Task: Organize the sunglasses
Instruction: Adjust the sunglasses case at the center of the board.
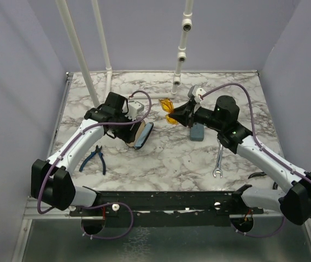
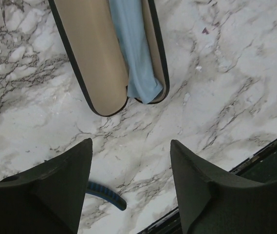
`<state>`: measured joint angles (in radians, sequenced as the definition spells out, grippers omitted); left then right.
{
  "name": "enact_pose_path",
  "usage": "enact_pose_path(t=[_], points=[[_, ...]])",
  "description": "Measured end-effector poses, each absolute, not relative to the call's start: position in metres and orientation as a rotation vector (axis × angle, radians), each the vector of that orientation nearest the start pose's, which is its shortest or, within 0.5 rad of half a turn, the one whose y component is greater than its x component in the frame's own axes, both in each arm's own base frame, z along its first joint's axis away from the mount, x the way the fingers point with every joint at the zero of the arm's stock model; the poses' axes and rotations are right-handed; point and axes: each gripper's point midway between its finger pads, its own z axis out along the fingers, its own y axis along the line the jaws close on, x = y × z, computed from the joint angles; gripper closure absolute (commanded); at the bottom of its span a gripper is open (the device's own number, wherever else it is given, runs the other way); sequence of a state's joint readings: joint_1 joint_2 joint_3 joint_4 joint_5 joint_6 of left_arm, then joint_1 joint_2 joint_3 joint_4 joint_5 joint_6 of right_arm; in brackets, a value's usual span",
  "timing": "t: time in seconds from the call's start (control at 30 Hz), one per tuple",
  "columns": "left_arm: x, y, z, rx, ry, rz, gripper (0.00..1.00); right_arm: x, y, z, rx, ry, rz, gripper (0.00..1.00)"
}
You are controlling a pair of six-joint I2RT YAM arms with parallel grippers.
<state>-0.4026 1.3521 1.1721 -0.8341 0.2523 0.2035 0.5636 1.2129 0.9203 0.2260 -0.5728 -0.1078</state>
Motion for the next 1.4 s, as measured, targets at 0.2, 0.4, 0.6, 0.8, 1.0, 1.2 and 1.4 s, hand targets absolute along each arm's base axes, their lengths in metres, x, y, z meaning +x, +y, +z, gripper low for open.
enact_pose_path(t=[0.2, 0.4, 0.6, 0.8, 1.0, 1.2, 1.4], points=[[0.276, -0.139, 0.124, 0.879, 2.463, -0.351, 0.34, 0.279, 0.278, 0.298, -0.982, 1.371, 0.749, 0.79], [0.306, -0.128, 0.098, 0.827, 2.456, -0.332, 0.41, 0.276, 0.274, 0.289, -1.015, 1.397, 0.728, 0.78], [0.316, -0.117, 0.071, 0.800, 2.483, -0.366, 0.48, 0.275, 0.272, 0.276, -1.048, 1.433, 0.715, 0.78], [0.316, -0.128, 0.066, 0.826, 2.454, -0.448, 0.54, 0.278, 0.274, 0.265, -1.065, 1.467, 0.714, 0.79], [0.316, -0.129, 0.062, 0.833, 2.447, -0.460, 0.62, 0.280, 0.275, 0.258, -1.085, 1.488, 0.717, 0.79], [0.321, -0.128, 0.057, 0.830, 2.442, -0.457, 0.71, 0.280, 0.277, 0.260, -1.095, 1.485, 0.719, 0.79], [0.321, -0.127, 0.053, 0.832, 2.453, -0.464, 0.75, 0.279, 0.276, 0.259, -1.108, 1.487, 0.719, 0.79]])
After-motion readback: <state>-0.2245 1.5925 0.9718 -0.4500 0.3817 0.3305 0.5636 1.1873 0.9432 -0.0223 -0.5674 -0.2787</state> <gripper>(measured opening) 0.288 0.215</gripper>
